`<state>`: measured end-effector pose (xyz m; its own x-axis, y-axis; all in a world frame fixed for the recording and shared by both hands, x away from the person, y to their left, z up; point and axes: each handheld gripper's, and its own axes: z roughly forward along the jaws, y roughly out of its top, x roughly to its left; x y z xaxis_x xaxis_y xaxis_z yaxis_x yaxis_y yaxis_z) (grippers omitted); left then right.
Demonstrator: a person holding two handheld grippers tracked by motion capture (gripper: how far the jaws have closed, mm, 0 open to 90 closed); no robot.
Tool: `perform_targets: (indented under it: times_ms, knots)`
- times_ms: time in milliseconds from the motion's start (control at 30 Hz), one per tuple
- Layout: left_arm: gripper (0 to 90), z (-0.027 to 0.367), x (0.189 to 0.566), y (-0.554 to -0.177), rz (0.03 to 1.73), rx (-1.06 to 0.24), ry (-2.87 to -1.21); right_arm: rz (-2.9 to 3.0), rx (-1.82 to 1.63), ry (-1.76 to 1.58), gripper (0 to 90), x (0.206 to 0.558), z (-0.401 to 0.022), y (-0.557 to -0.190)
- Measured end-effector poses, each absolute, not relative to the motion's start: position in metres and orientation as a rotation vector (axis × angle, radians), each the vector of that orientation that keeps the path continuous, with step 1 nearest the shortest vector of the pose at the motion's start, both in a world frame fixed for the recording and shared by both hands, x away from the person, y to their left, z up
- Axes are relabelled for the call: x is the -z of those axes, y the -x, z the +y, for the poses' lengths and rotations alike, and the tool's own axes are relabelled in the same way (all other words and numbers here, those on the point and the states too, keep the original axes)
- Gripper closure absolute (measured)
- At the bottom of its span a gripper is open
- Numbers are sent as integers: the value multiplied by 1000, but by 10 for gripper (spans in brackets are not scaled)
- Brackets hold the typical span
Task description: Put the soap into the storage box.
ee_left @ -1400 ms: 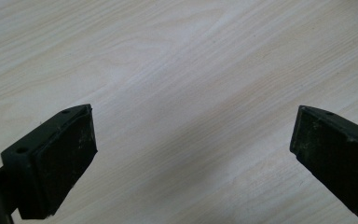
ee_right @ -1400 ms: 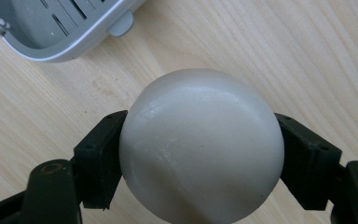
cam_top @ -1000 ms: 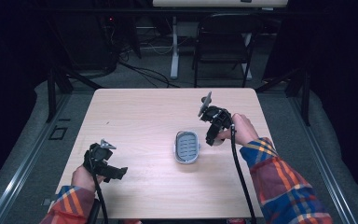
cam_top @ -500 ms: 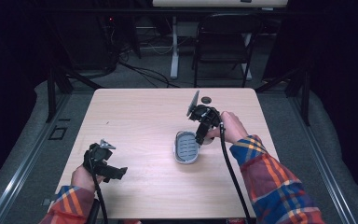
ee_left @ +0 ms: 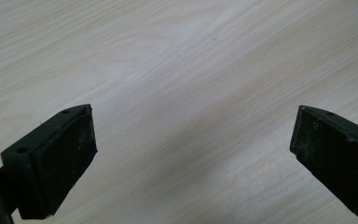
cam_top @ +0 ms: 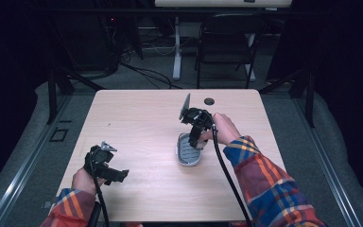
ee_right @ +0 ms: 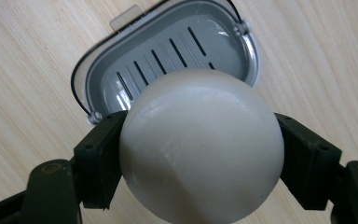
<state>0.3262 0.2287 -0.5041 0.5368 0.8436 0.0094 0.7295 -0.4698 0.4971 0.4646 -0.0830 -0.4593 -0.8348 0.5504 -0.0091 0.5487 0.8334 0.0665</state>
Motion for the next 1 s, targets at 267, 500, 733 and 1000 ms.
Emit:
perform_targets:
  times_ms: [267, 500, 733, 1000]
  knots:
    - [1, 229, 504, -326, 1283, -351, -2338, 3016, -111, -873, 245, 472, -68, -467]
    - [1, 229, 504, -326, 1282, -350, -2338, 3028, -119, -878, 244, 481, -62, -469]
    - [1, 229, 504, -326, 1280, -346, -2340, 3030, -100, -869, 244, 491, -61, -469]
    - [1, 229, 504, -326, 1280, -343, -2342, 3020, -57, -873, 243, 501, -59, -468]
